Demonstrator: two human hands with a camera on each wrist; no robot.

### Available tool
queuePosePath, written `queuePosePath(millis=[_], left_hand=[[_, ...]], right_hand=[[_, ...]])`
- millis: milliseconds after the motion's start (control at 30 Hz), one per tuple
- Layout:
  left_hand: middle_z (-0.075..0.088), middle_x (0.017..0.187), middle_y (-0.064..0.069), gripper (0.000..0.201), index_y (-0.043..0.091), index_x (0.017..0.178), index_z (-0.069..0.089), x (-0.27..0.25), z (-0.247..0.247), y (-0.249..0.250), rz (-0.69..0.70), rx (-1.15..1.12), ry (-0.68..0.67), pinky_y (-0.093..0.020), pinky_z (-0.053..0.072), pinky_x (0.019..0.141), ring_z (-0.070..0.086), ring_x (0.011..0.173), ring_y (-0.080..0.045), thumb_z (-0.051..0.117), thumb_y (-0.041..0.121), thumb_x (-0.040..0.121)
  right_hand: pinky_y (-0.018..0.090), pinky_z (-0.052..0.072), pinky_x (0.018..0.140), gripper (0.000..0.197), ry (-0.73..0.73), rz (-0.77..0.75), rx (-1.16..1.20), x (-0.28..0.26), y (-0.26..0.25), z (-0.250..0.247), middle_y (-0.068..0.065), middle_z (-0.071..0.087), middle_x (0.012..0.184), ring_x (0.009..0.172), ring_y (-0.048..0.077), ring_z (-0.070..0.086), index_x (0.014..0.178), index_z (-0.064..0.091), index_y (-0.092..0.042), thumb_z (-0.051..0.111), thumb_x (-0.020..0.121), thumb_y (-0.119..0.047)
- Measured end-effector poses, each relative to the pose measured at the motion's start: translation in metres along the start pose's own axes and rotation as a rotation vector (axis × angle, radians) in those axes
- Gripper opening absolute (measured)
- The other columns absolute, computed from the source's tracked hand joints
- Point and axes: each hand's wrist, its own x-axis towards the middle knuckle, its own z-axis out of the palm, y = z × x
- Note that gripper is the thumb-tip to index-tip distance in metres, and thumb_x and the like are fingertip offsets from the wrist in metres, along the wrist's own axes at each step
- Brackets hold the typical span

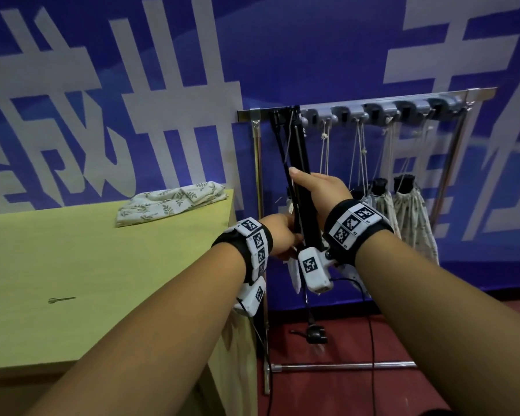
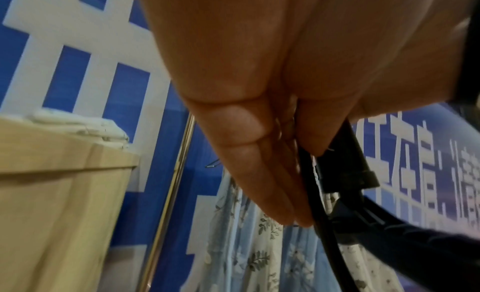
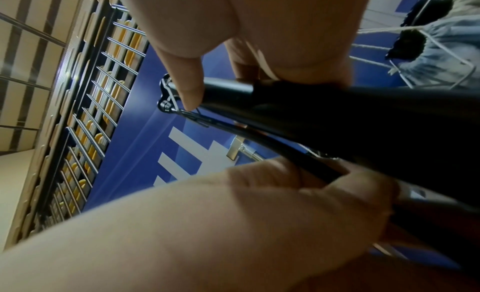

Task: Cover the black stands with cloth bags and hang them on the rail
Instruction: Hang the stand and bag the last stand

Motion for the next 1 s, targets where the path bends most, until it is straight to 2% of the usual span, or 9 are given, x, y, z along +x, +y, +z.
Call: queuePosePath(millis=[100,167,333,433,567,700,833,900,1000], left_hand=[[0.075,0.1,-0.016,0.037,0.009,0.128,0.062,0.008,0.003,-0.007,-0.043,-0.106,-0.131,-0.042,0.063,0.082,0.074,0.081,-0.025,0.071,0.007,0.092],[0.078,0.105,-0.013,0.038,0.015,0.12,0.067,0.012,0.005,-0.014,-0.015,-0.114,-0.158,-0.049,0.062,0.089,0.076,0.094,-0.03,0.082,0.017,0.086],[0.079,0.087,0.002,0.021,0.026,0.104,0.073,0.017,-0.001,-0.031,0.054,-0.088,-0.078,-0.042,0.064,0.08,0.076,0.08,-0.018,0.084,0.023,0.086],[0.077,0.089,0.0,0.02,0.027,0.103,0.068,0.02,-0.008,-0.036,0.059,-0.069,-0.034,-0.039,0.063,0.076,0.073,0.081,-0.019,0.08,0.02,0.089],[0.077,0.098,-0.002,0.031,0.024,0.117,0.068,0.026,-0.013,-0.039,0.055,0.007,0.009,-0.047,0.065,0.078,0.076,0.09,-0.024,0.08,0.026,0.089],[0.076,0.099,0.0,0.04,0.024,0.127,0.065,0.031,-0.011,-0.044,0.082,0.067,0.023,-0.043,0.066,0.073,0.075,0.089,-0.019,0.08,0.026,0.09],[0.073,0.089,-0.003,0.024,0.016,0.108,0.068,0.035,-0.011,-0.051,0.031,0.117,0.009,-0.038,0.065,0.075,0.074,0.082,-0.021,0.08,0.016,0.088],[0.072,0.085,0.001,0.018,0.023,0.096,0.066,0.037,-0.012,-0.051,0.025,0.212,0.003,-0.029,0.06,0.068,0.073,0.079,-0.018,0.079,0.013,0.087],[0.072,0.082,0.004,0.021,0.028,0.086,0.063,0.037,-0.011,-0.049,0.005,0.295,0.02,-0.022,0.051,0.062,0.071,0.075,-0.012,0.079,0.015,0.087]], right_hand=[[0.064,0.057,0.102,0.106,-0.01,0.004,0.034,0.013,0.012,0.0,0.012,0.074,0.112,0.111,0.042,0.074,0.125,0.071,-0.013,0.096,0.044,-0.076],[0.063,0.055,0.105,0.113,-0.023,0.007,0.065,0.019,0.019,0.0,0.012,0.072,0.117,0.118,0.042,0.071,0.133,0.068,-0.013,0.096,0.044,-0.076],[0.048,0.06,0.097,0.091,-0.056,-0.027,0.087,0.019,0.032,-0.004,0.005,0.074,0.109,0.103,0.026,0.073,0.132,0.07,-0.01,0.096,0.059,-0.058],[0.038,0.059,0.097,0.057,-0.058,-0.091,-0.06,0.015,0.043,-0.008,-0.002,0.08,0.11,0.101,0.016,0.076,0.123,0.077,-0.021,0.087,0.074,-0.048],[0.039,0.061,0.09,0.02,-0.138,-0.117,-0.19,0.002,0.065,-0.007,0.008,0.082,0.107,0.103,0.024,0.078,0.115,0.079,-0.015,0.076,0.099,-0.026],[0.035,0.063,0.091,0.024,-0.138,-0.169,-0.173,-0.009,0.087,-0.007,0.001,0.081,0.111,0.105,0.017,0.078,0.127,0.074,-0.022,0.07,0.104,-0.024],[0.041,0.065,0.08,0.019,-0.136,-0.145,-0.203,-0.013,0.094,-0.009,-0.011,0.08,0.106,0.098,0.013,0.078,0.122,0.071,-0.043,0.064,0.107,-0.035],[0.055,0.066,0.085,0.02,-0.141,-0.122,-0.186,-0.014,0.095,-0.009,-0.01,0.08,0.108,0.1,0.018,0.079,0.121,0.07,-0.048,0.063,0.107,-0.036],[0.057,0.064,0.09,0.024,-0.147,-0.132,-0.206,-0.014,0.095,-0.01,-0.009,0.08,0.112,0.102,0.019,0.079,0.127,0.069,-0.048,0.063,0.107,-0.039]])
